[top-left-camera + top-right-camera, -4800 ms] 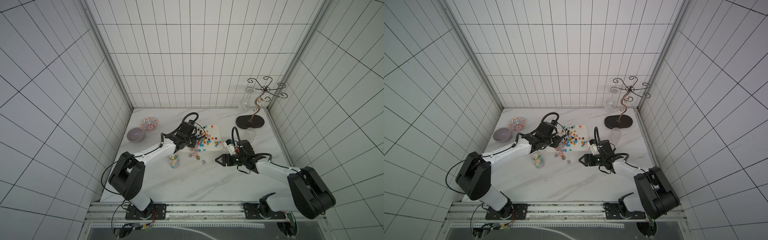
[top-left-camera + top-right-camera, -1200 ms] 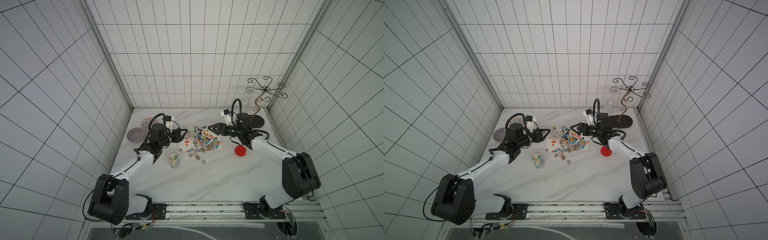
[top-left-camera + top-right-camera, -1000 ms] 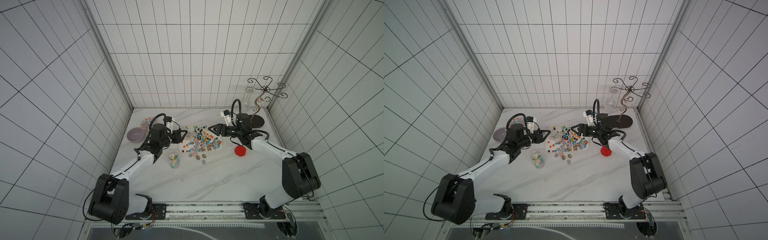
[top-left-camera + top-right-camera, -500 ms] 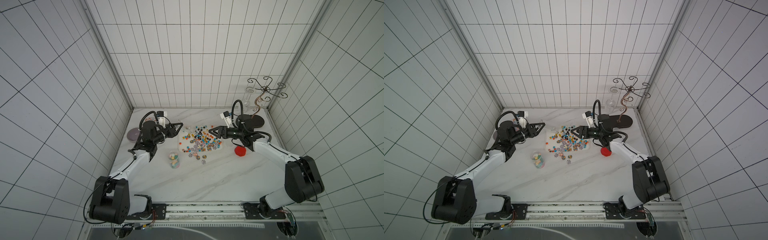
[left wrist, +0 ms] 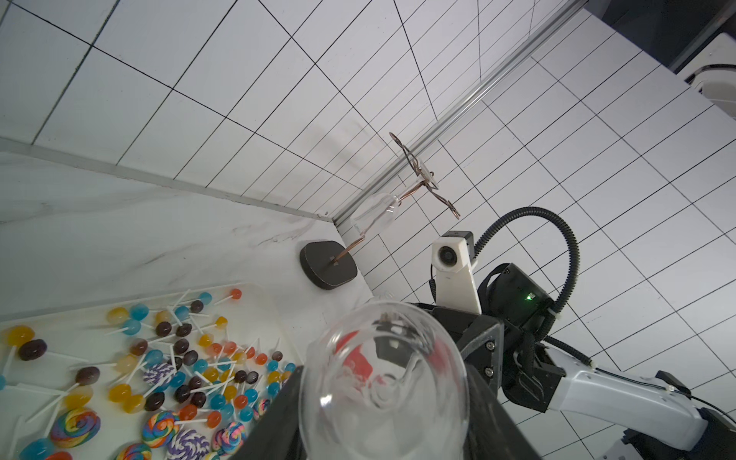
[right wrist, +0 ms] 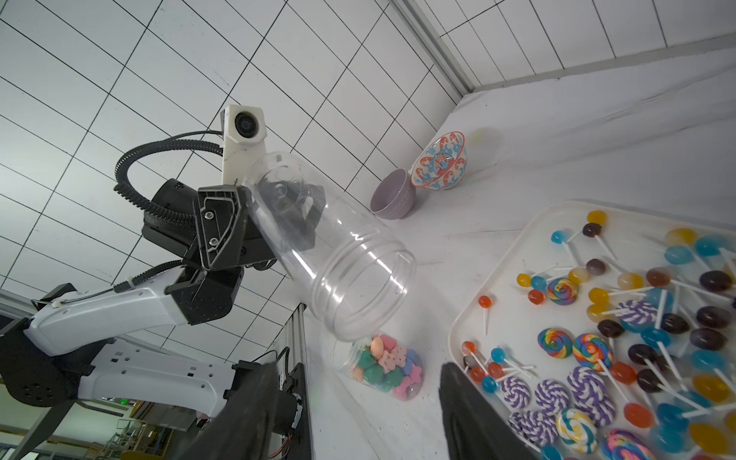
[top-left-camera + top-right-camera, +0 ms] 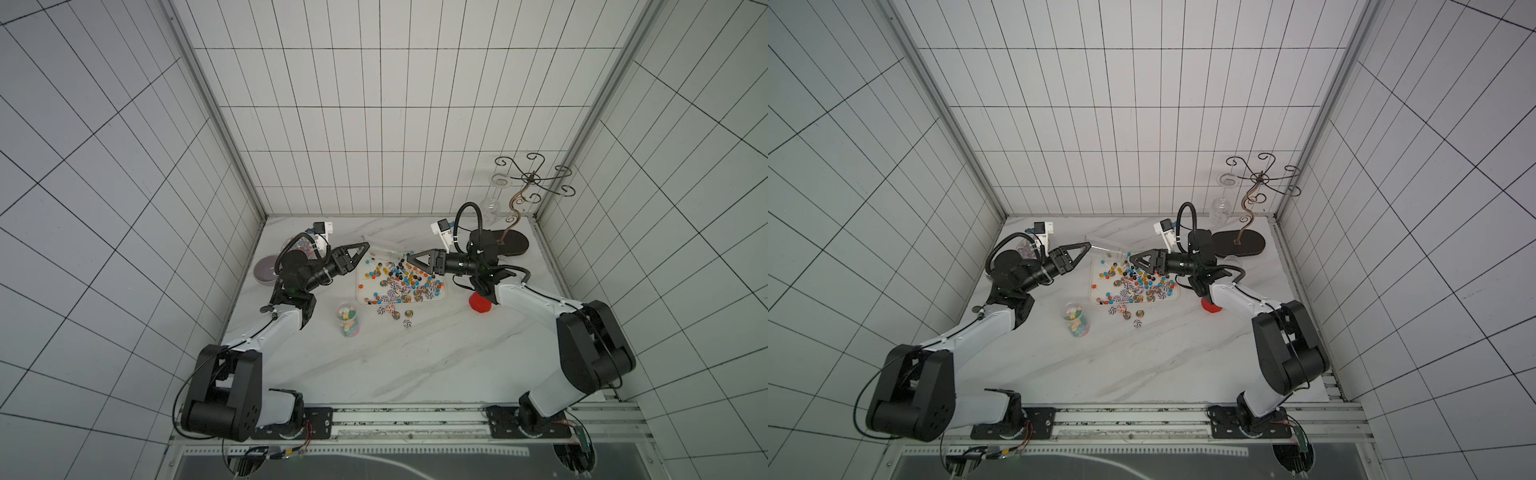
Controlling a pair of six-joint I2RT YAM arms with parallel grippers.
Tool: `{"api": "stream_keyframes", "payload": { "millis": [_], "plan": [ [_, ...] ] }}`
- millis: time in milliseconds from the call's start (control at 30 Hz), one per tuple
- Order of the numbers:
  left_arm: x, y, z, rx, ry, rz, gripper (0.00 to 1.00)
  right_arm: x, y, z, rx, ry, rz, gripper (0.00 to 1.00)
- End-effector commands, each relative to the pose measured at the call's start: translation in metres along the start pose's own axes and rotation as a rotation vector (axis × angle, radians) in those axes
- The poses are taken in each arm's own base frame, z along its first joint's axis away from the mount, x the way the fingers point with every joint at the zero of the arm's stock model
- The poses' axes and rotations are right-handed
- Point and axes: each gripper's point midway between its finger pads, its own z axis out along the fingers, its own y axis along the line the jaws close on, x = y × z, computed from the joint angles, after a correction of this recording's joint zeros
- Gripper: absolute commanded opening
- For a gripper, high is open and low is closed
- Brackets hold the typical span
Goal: Pour the candies out of the jar
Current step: Place the jar at the center of the board.
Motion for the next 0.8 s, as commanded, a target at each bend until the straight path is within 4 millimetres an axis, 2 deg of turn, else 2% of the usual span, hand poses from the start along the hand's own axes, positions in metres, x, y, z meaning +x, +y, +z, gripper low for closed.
{"api": "stream_keyframes", "payload": {
  "millis": [0,200,333,600,700,767],
  "plan": [
    [-0.002,-0.01,-0.001,0.05,-0.015,-0.004,0.0,-0.005,0.015,0.005,-0.064,-0.019,-0.03,0.65],
    [0.003,-0.008,-0.001,0.05,-0.008,-0.011,0.0,-0.01,0.033,0.013,-0.137,-0.034,-0.061,0.59],
    [0.006,-0.008,0.0,0.054,0.003,-0.013,0.0,-0.01,0.039,0.018,-0.154,-0.035,-0.073,0.53],
    [0.011,-0.009,0.002,0.058,0.012,-0.019,0.0,-0.012,0.052,0.02,-0.217,-0.052,-0.069,0.38],
    [0.013,-0.009,0.004,0.06,0.017,-0.022,0.0,-0.013,0.054,0.02,-0.222,-0.054,-0.07,0.27],
    [0.013,-0.009,0.004,0.06,0.017,-0.022,0.0,-0.013,0.055,0.02,-0.223,-0.054,-0.069,0.23]
  ]
}}
